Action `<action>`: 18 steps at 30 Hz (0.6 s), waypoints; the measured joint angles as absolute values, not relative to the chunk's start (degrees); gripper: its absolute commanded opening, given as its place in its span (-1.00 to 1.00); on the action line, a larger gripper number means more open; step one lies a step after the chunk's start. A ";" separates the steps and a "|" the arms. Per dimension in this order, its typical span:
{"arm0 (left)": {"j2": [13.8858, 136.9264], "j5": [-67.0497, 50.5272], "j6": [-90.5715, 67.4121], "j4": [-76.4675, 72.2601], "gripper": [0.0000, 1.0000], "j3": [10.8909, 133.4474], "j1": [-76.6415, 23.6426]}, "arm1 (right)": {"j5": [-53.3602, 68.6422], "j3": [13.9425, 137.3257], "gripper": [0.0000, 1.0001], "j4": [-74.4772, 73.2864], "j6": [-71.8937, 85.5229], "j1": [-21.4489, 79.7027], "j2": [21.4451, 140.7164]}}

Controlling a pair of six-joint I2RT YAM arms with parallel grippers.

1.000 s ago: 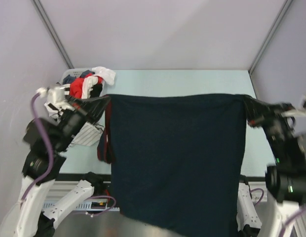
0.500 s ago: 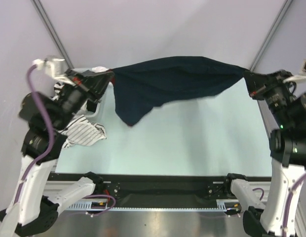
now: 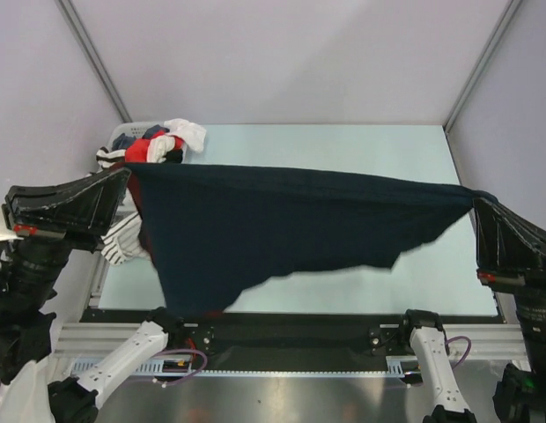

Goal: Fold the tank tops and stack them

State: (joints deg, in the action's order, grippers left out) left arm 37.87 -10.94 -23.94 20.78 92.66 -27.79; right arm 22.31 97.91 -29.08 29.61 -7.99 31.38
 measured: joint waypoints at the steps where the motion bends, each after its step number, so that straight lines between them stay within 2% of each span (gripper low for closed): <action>1: 37.87 -10.94 -23.97 21.04 -0.99 93.14 -27.79 | 22.28 98.63 -1.00 -29.21 29.54 -7.99 31.40; 6: 39.24 -10.59 -23.90 21.61 -0.99 93.21 -27.79 | 22.35 100.09 -1.00 -31.09 29.30 -7.99 33.36; 9: 41.80 -9.82 -23.79 20.14 -0.99 90.21 -27.79 | 22.35 95.83 -1.00 -30.68 29.32 -7.99 35.99; 18: 57.10 -4.69 -25.87 9.63 -0.99 63.05 -27.79 | 22.52 63.00 -1.00 -20.97 32.14 -7.99 46.13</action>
State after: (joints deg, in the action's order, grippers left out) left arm 57.10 -4.69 -25.87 9.63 63.05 -27.79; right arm 22.52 63.00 -20.97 32.14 -7.99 46.13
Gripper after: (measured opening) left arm 0.014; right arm 0.074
